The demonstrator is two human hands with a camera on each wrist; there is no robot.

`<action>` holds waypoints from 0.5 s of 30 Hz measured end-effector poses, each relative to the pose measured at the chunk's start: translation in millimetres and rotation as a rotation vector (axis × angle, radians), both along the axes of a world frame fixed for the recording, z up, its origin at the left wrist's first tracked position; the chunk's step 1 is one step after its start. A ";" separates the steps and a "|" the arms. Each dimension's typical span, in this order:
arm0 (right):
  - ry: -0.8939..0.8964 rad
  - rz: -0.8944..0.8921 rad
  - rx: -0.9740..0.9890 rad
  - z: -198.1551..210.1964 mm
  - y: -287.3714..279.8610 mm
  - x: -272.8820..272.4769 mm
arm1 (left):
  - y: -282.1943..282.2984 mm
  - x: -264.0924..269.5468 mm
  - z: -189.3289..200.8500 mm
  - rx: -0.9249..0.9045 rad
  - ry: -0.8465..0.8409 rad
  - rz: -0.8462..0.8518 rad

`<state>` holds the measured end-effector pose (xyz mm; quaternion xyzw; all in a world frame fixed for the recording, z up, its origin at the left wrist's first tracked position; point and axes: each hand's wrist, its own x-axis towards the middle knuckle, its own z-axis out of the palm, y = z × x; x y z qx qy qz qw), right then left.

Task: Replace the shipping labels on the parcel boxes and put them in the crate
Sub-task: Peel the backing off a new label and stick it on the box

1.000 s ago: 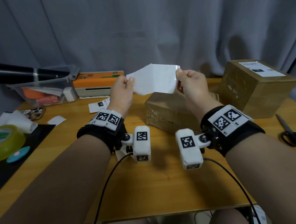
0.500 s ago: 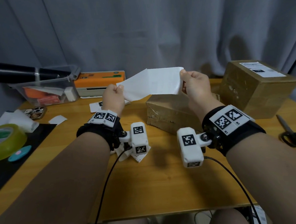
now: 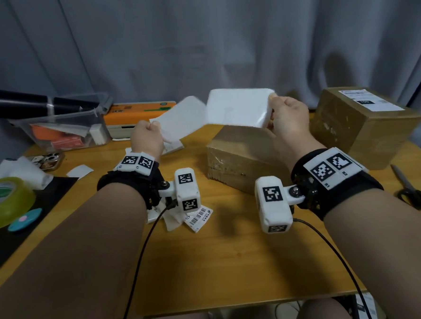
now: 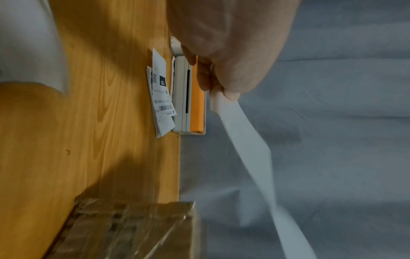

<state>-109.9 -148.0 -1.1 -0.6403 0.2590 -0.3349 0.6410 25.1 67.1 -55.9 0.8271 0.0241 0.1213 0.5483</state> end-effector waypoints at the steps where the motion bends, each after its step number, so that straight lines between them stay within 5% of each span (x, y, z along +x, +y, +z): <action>1: -0.027 -0.037 0.028 2.1 -7.7 -2.3 | 8.8 3.6 -3.8 0.021 0.060 0.022; 4: -0.042 -0.128 0.044 9.6 -32.1 -10.3 | 36.6 3.7 -12.7 0.102 0.085 0.117; 11: -0.079 -0.057 0.018 9.1 -6.2 -2.6 | 4.5 -16.3 -6.4 0.183 -0.107 -0.235; 15: -0.074 0.009 0.041 4.1 7.5 -2.8 | -2.8 -21.3 1.1 0.231 -0.082 -0.358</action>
